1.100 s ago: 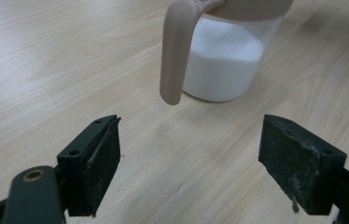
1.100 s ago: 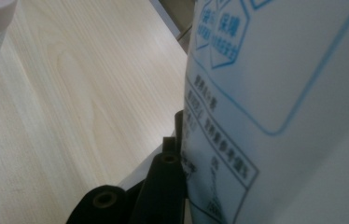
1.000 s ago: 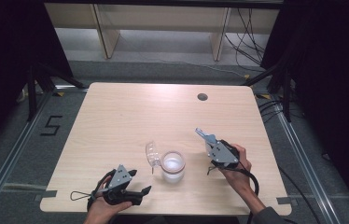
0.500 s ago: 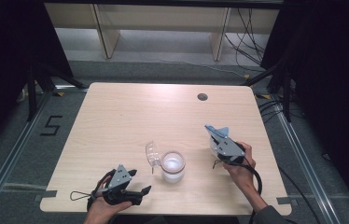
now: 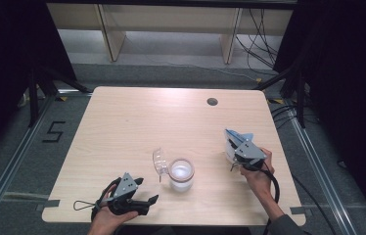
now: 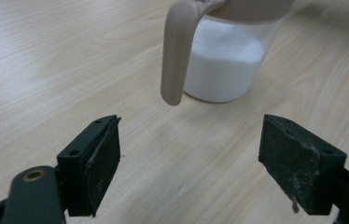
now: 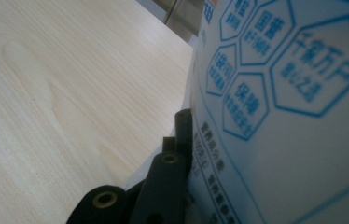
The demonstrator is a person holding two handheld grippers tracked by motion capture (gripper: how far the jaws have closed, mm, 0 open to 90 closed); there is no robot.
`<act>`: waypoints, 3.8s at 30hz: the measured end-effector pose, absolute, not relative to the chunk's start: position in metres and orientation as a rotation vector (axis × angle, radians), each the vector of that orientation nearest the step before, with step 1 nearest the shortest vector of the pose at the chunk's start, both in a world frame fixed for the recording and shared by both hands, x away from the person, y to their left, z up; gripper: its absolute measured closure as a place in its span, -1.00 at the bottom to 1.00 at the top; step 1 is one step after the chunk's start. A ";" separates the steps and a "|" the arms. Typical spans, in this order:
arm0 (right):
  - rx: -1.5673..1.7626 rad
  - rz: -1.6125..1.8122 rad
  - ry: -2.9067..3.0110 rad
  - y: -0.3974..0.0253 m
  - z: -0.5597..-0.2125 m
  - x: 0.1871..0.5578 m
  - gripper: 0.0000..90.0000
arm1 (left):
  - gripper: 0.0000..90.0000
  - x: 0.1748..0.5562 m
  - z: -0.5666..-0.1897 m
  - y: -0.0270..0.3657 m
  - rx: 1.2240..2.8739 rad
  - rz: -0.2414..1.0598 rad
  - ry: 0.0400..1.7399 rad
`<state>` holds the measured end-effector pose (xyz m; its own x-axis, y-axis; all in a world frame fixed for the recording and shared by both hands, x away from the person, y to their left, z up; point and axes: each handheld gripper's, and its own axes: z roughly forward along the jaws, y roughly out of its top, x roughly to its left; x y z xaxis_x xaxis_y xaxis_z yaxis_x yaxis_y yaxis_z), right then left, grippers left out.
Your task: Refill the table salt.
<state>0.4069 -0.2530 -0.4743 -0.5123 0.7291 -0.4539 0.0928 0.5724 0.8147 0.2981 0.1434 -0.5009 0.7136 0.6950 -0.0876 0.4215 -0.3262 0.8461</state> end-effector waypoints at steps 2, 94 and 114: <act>0.671 0.954 1.956 -0.256 -0.474 0.408 0.98 | -0.55 0.298 -0.501 0.143 1.967 0.362 0.856; 1.071 1.056 1.906 -0.297 -0.467 0.344 -0.24 | -0.55 0.300 -0.501 0.144 1.963 0.363 0.867; 1.097 1.171 2.021 -0.289 -0.471 0.314 -0.64 | -0.56 0.304 -0.502 0.145 1.957 0.361 0.882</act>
